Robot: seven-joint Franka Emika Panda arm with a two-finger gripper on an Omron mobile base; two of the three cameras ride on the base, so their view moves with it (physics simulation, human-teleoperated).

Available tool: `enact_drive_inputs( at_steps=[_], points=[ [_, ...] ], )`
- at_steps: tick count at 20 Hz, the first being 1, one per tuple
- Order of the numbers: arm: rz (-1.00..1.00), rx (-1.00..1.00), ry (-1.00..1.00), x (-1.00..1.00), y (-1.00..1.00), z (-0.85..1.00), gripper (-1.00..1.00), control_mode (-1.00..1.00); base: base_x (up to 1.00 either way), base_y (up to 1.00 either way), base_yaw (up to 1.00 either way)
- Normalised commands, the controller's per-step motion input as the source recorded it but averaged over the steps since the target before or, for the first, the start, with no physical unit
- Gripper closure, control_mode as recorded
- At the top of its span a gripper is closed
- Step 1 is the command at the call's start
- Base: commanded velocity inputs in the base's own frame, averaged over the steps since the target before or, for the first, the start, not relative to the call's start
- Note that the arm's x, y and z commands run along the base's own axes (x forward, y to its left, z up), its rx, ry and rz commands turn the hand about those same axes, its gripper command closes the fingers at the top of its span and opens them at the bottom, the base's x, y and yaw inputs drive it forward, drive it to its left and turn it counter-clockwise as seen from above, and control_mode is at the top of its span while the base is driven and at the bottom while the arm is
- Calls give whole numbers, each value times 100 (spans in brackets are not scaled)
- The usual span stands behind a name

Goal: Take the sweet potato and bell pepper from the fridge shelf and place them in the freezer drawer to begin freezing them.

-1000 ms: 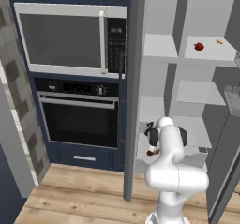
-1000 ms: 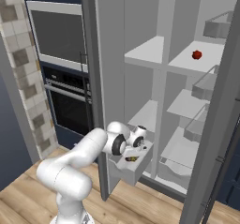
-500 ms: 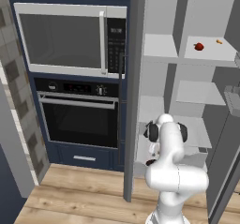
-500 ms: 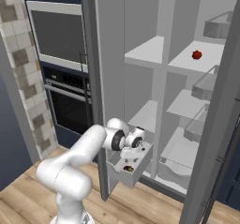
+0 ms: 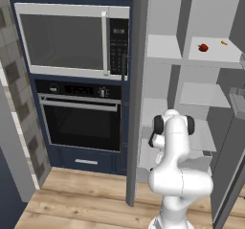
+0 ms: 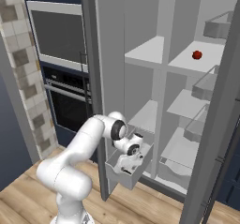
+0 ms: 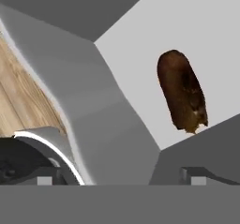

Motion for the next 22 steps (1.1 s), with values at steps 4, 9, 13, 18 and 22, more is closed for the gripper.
enact_drive_inputs(
  at_steps=[4,9,13,18,22],
  points=[
    [0,0,-9,-33,0,69,-100,-100,0,0,0],
    [0,0,-20,-3,-4,100,-100,-100,0,0,0],
    [-1,0,-27,-46,0,99,-100,-100,0,0,0],
    [-14,0,-30,-100,5,70,-100,-100,0,0,0],
    [-16,0,-21,-89,5,93,-100,-100,0,0,0]
  ],
)
